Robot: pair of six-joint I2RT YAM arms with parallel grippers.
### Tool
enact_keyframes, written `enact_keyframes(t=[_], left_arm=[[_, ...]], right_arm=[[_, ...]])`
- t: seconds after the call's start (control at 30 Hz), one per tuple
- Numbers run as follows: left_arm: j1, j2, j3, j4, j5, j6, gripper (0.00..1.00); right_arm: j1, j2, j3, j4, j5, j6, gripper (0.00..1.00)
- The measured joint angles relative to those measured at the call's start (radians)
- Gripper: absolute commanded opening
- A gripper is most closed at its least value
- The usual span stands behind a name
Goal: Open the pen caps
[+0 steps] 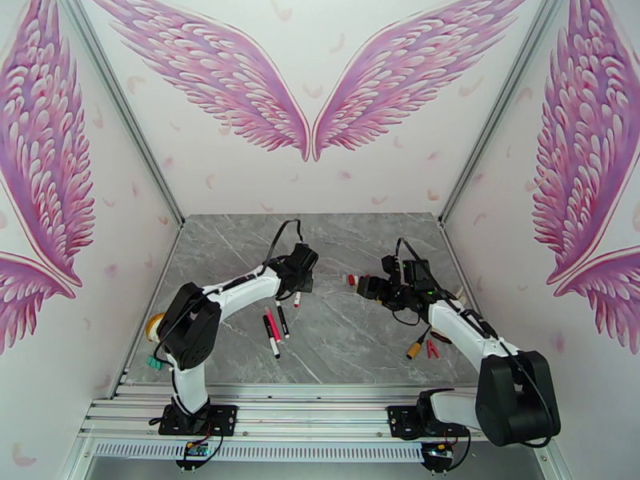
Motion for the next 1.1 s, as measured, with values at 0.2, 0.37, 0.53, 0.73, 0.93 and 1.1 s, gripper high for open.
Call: enact_keyframes(t=[0.2, 0.37, 0.53, 0.73, 0.93, 1.1], left_arm=[[0.03, 0.126, 0.12, -0.079, -0.07, 0.011, 0.07], [0.051, 0.209, 0.205, -0.134, -0.106, 0.013, 0.08], [0.066, 0.275, 0.27, -0.168, -0.129, 0.018, 0.12], [0.073, 0.326, 0.311, -0.196, -0.15, 0.03, 0.15], [0.076, 0.362, 0.35, -0.207, -0.158, 0.041, 0.25], [0.077, 0.369, 0.377, -0.216, -0.172, 0.051, 0.34]], right_arm=[[0.014, -0.037, -0.042, 0.055, -0.054, 0.021, 0.99], [0.017, -0.062, -0.059, 0.069, -0.076, 0.033, 0.99], [0.018, -0.081, -0.059, 0.063, -0.075, 0.035, 0.99], [0.018, -0.111, -0.059, 0.049, -0.071, 0.035, 0.99], [0.022, -0.12, -0.059, 0.041, -0.071, 0.036, 0.99], [0.022, -0.125, -0.059, 0.04, -0.072, 0.04, 0.99]])
